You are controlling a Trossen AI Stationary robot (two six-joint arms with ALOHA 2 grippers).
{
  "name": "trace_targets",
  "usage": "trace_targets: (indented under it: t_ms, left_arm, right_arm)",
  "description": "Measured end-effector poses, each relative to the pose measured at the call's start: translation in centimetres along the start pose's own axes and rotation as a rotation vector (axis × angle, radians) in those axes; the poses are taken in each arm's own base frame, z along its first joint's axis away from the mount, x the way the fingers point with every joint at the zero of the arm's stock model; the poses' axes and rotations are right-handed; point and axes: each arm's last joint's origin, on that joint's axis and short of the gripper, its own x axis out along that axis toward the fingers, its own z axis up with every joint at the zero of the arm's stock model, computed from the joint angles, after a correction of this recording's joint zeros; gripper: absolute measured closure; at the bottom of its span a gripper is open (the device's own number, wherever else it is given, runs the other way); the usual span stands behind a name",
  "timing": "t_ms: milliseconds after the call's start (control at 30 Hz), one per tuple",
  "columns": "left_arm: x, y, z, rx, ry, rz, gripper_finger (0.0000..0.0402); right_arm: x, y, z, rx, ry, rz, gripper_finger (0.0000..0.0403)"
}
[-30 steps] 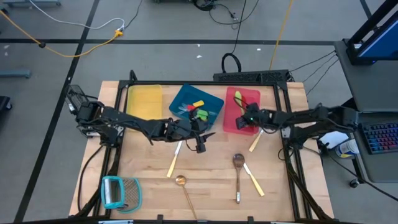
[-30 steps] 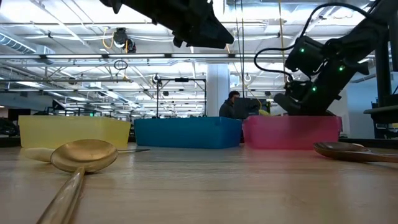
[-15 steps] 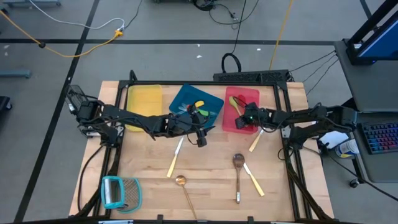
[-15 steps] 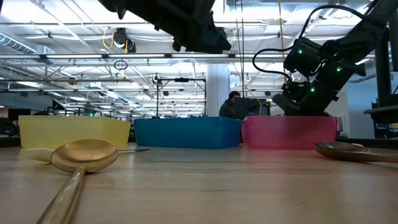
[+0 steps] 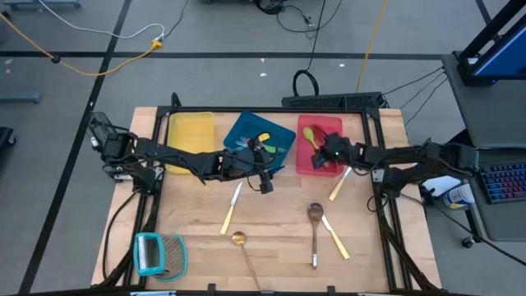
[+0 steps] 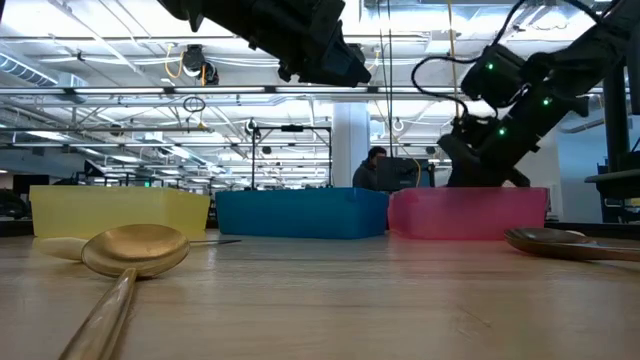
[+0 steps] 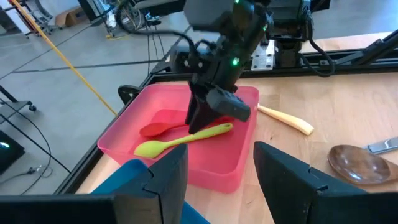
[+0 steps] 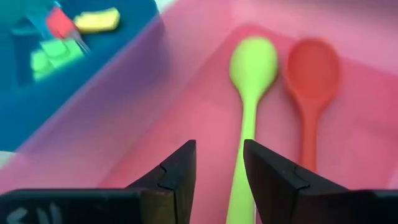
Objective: Pick & Place Kitchen Items
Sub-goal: Put the wooden serving spoon into the pink bin
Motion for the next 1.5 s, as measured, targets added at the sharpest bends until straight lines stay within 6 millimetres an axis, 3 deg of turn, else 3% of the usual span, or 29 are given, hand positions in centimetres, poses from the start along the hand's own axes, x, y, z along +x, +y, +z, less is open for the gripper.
trace_targets:
  t_ms: [233,433,700,900,1100,1300,1500]
  left_arm:
    - [0.0,0.0,-0.1,0.005,0.011,-0.001,0.0215]
    - [0.0,0.0,-0.2,0.005,0.021,-0.001,0.0215]
    - [0.0,0.0,-0.3,0.007,0.032,-0.003,0.0215]
    - [-1.7,0.7,0.2,-0.017,0.087,-0.008,0.0215]
    - [-4.1,1.6,1.6,-0.024,0.092,-0.017,0.0215]
    - [-5.9,1.9,3.0,-0.011,0.023,-0.205,0.0215]
    - [-6.3,2.1,3.4,-0.002,-0.002,-0.234,0.0215]
  right_arm:
    - [-2.3,1.1,0.8,-0.036,-0.096,0.102,0.0273]
    - [-4.6,3.2,0.3,-0.063,-0.133,0.26,0.0273]
    - [-7.7,7.6,-0.8,-0.235,-0.278,0.621,0.0286]
    - [-10.8,9.9,-1.8,-0.394,-0.419,0.857,0.0288]
    - [-12.6,10.7,-2.9,-0.386,-0.473,0.891,0.0289]
    - [-13.4,11.7,-3.9,-0.333,-0.515,0.872,0.0299]
    - [-14.5,15.1,-3.9,-0.384,-0.505,0.91,0.0316]
